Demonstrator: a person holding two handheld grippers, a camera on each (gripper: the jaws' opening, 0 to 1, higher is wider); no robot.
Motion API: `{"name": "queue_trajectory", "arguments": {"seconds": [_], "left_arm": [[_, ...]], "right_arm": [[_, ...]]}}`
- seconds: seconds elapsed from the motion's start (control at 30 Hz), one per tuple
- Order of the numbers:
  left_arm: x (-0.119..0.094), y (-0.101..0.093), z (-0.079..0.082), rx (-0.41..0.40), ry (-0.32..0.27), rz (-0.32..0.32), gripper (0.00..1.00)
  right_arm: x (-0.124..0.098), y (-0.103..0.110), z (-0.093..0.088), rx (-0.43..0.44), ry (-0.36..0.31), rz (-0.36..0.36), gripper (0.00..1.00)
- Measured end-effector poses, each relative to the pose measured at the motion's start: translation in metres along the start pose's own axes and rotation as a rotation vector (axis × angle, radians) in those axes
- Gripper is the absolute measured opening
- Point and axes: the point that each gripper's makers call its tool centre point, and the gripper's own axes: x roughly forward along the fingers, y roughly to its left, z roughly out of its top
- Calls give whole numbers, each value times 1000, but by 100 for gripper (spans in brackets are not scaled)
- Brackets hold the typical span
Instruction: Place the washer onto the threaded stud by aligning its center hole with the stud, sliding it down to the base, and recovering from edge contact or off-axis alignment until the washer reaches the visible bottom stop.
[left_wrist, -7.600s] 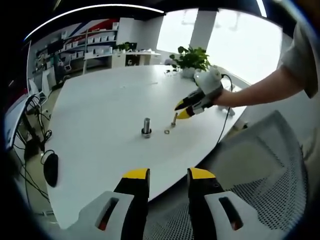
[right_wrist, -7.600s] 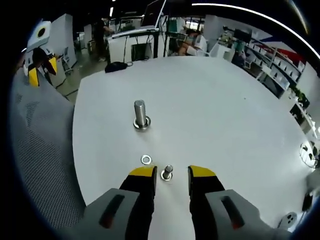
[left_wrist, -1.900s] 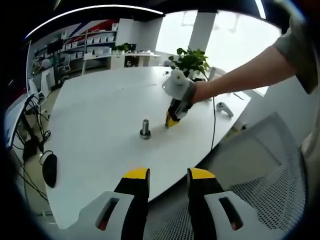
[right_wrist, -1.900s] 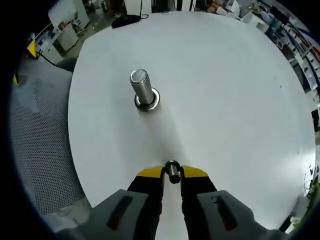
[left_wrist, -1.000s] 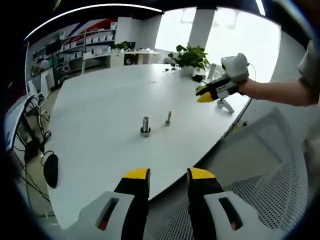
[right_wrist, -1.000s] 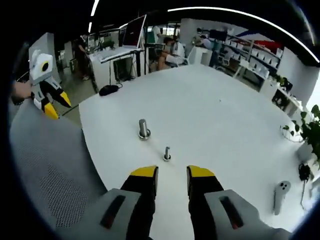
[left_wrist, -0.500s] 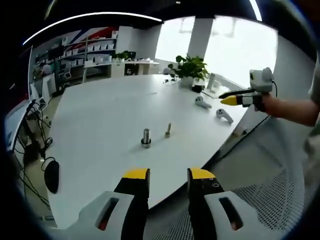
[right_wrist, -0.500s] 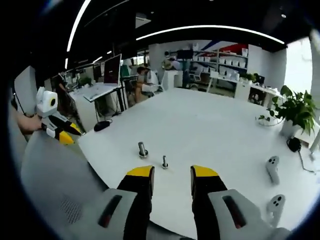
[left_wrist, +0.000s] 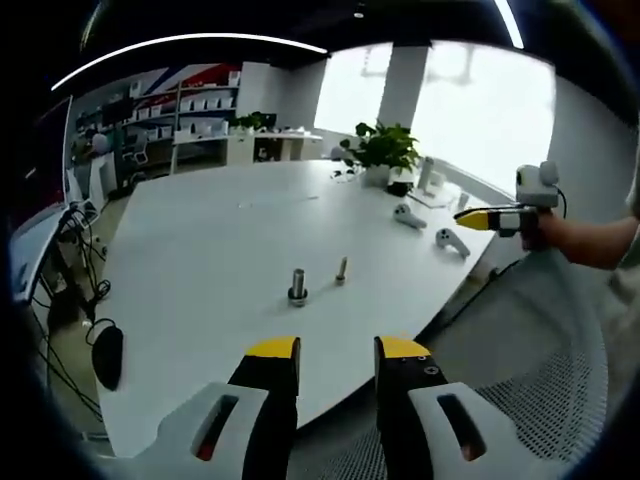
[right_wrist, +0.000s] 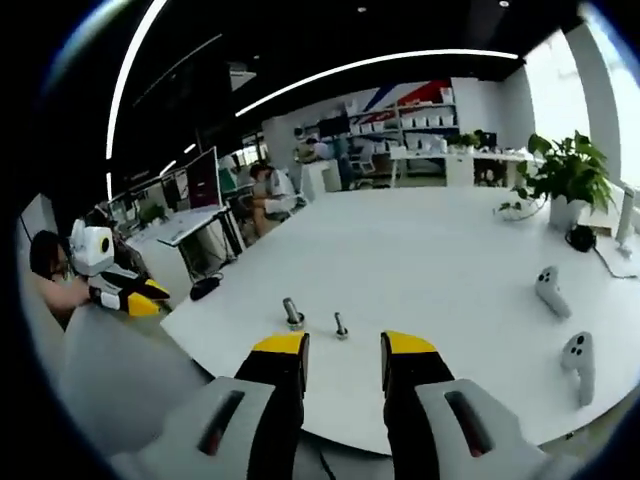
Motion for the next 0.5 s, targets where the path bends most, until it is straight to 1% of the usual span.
{"name": "queue_trajectory", "arguments": {"seconds": [0.07, 0.13, 0.17, 0.2, 0.23, 0.27, 0.3, 0.43, 0.5], "left_arm": [[-1, 0, 2, -4, -11, 2, 28], [0, 1, 2, -4, -12, 4, 28], [-1, 1, 3, -6, -19, 5, 27], [-2, 1, 6, -4, -33, 9, 27], [-3, 3, 9, 1, -53, 19, 27], [-4, 3, 10, -4, -60, 18, 27], [-5, 3, 11, -9, -67, 15, 27], [-3, 3, 10, -2, -58, 20, 26], [-4, 3, 12, -6, -70, 24, 25]], "right_arm": [[2, 0, 0, 12, -11, 2, 30], [3, -1, -5, 1, 6, -2, 29], [3, -1, -7, 9, 16, 0, 29], [3, 0, -8, 27, 19, 7, 29], [3, 1, -8, 27, 19, 12, 29], [4, 4, -8, 22, 25, 24, 29], [5, 6, -9, 17, 33, 29, 29], [7, 6, -15, -2, 64, 30, 28], [9, 10, -22, -19, 101, 56, 28]]}}
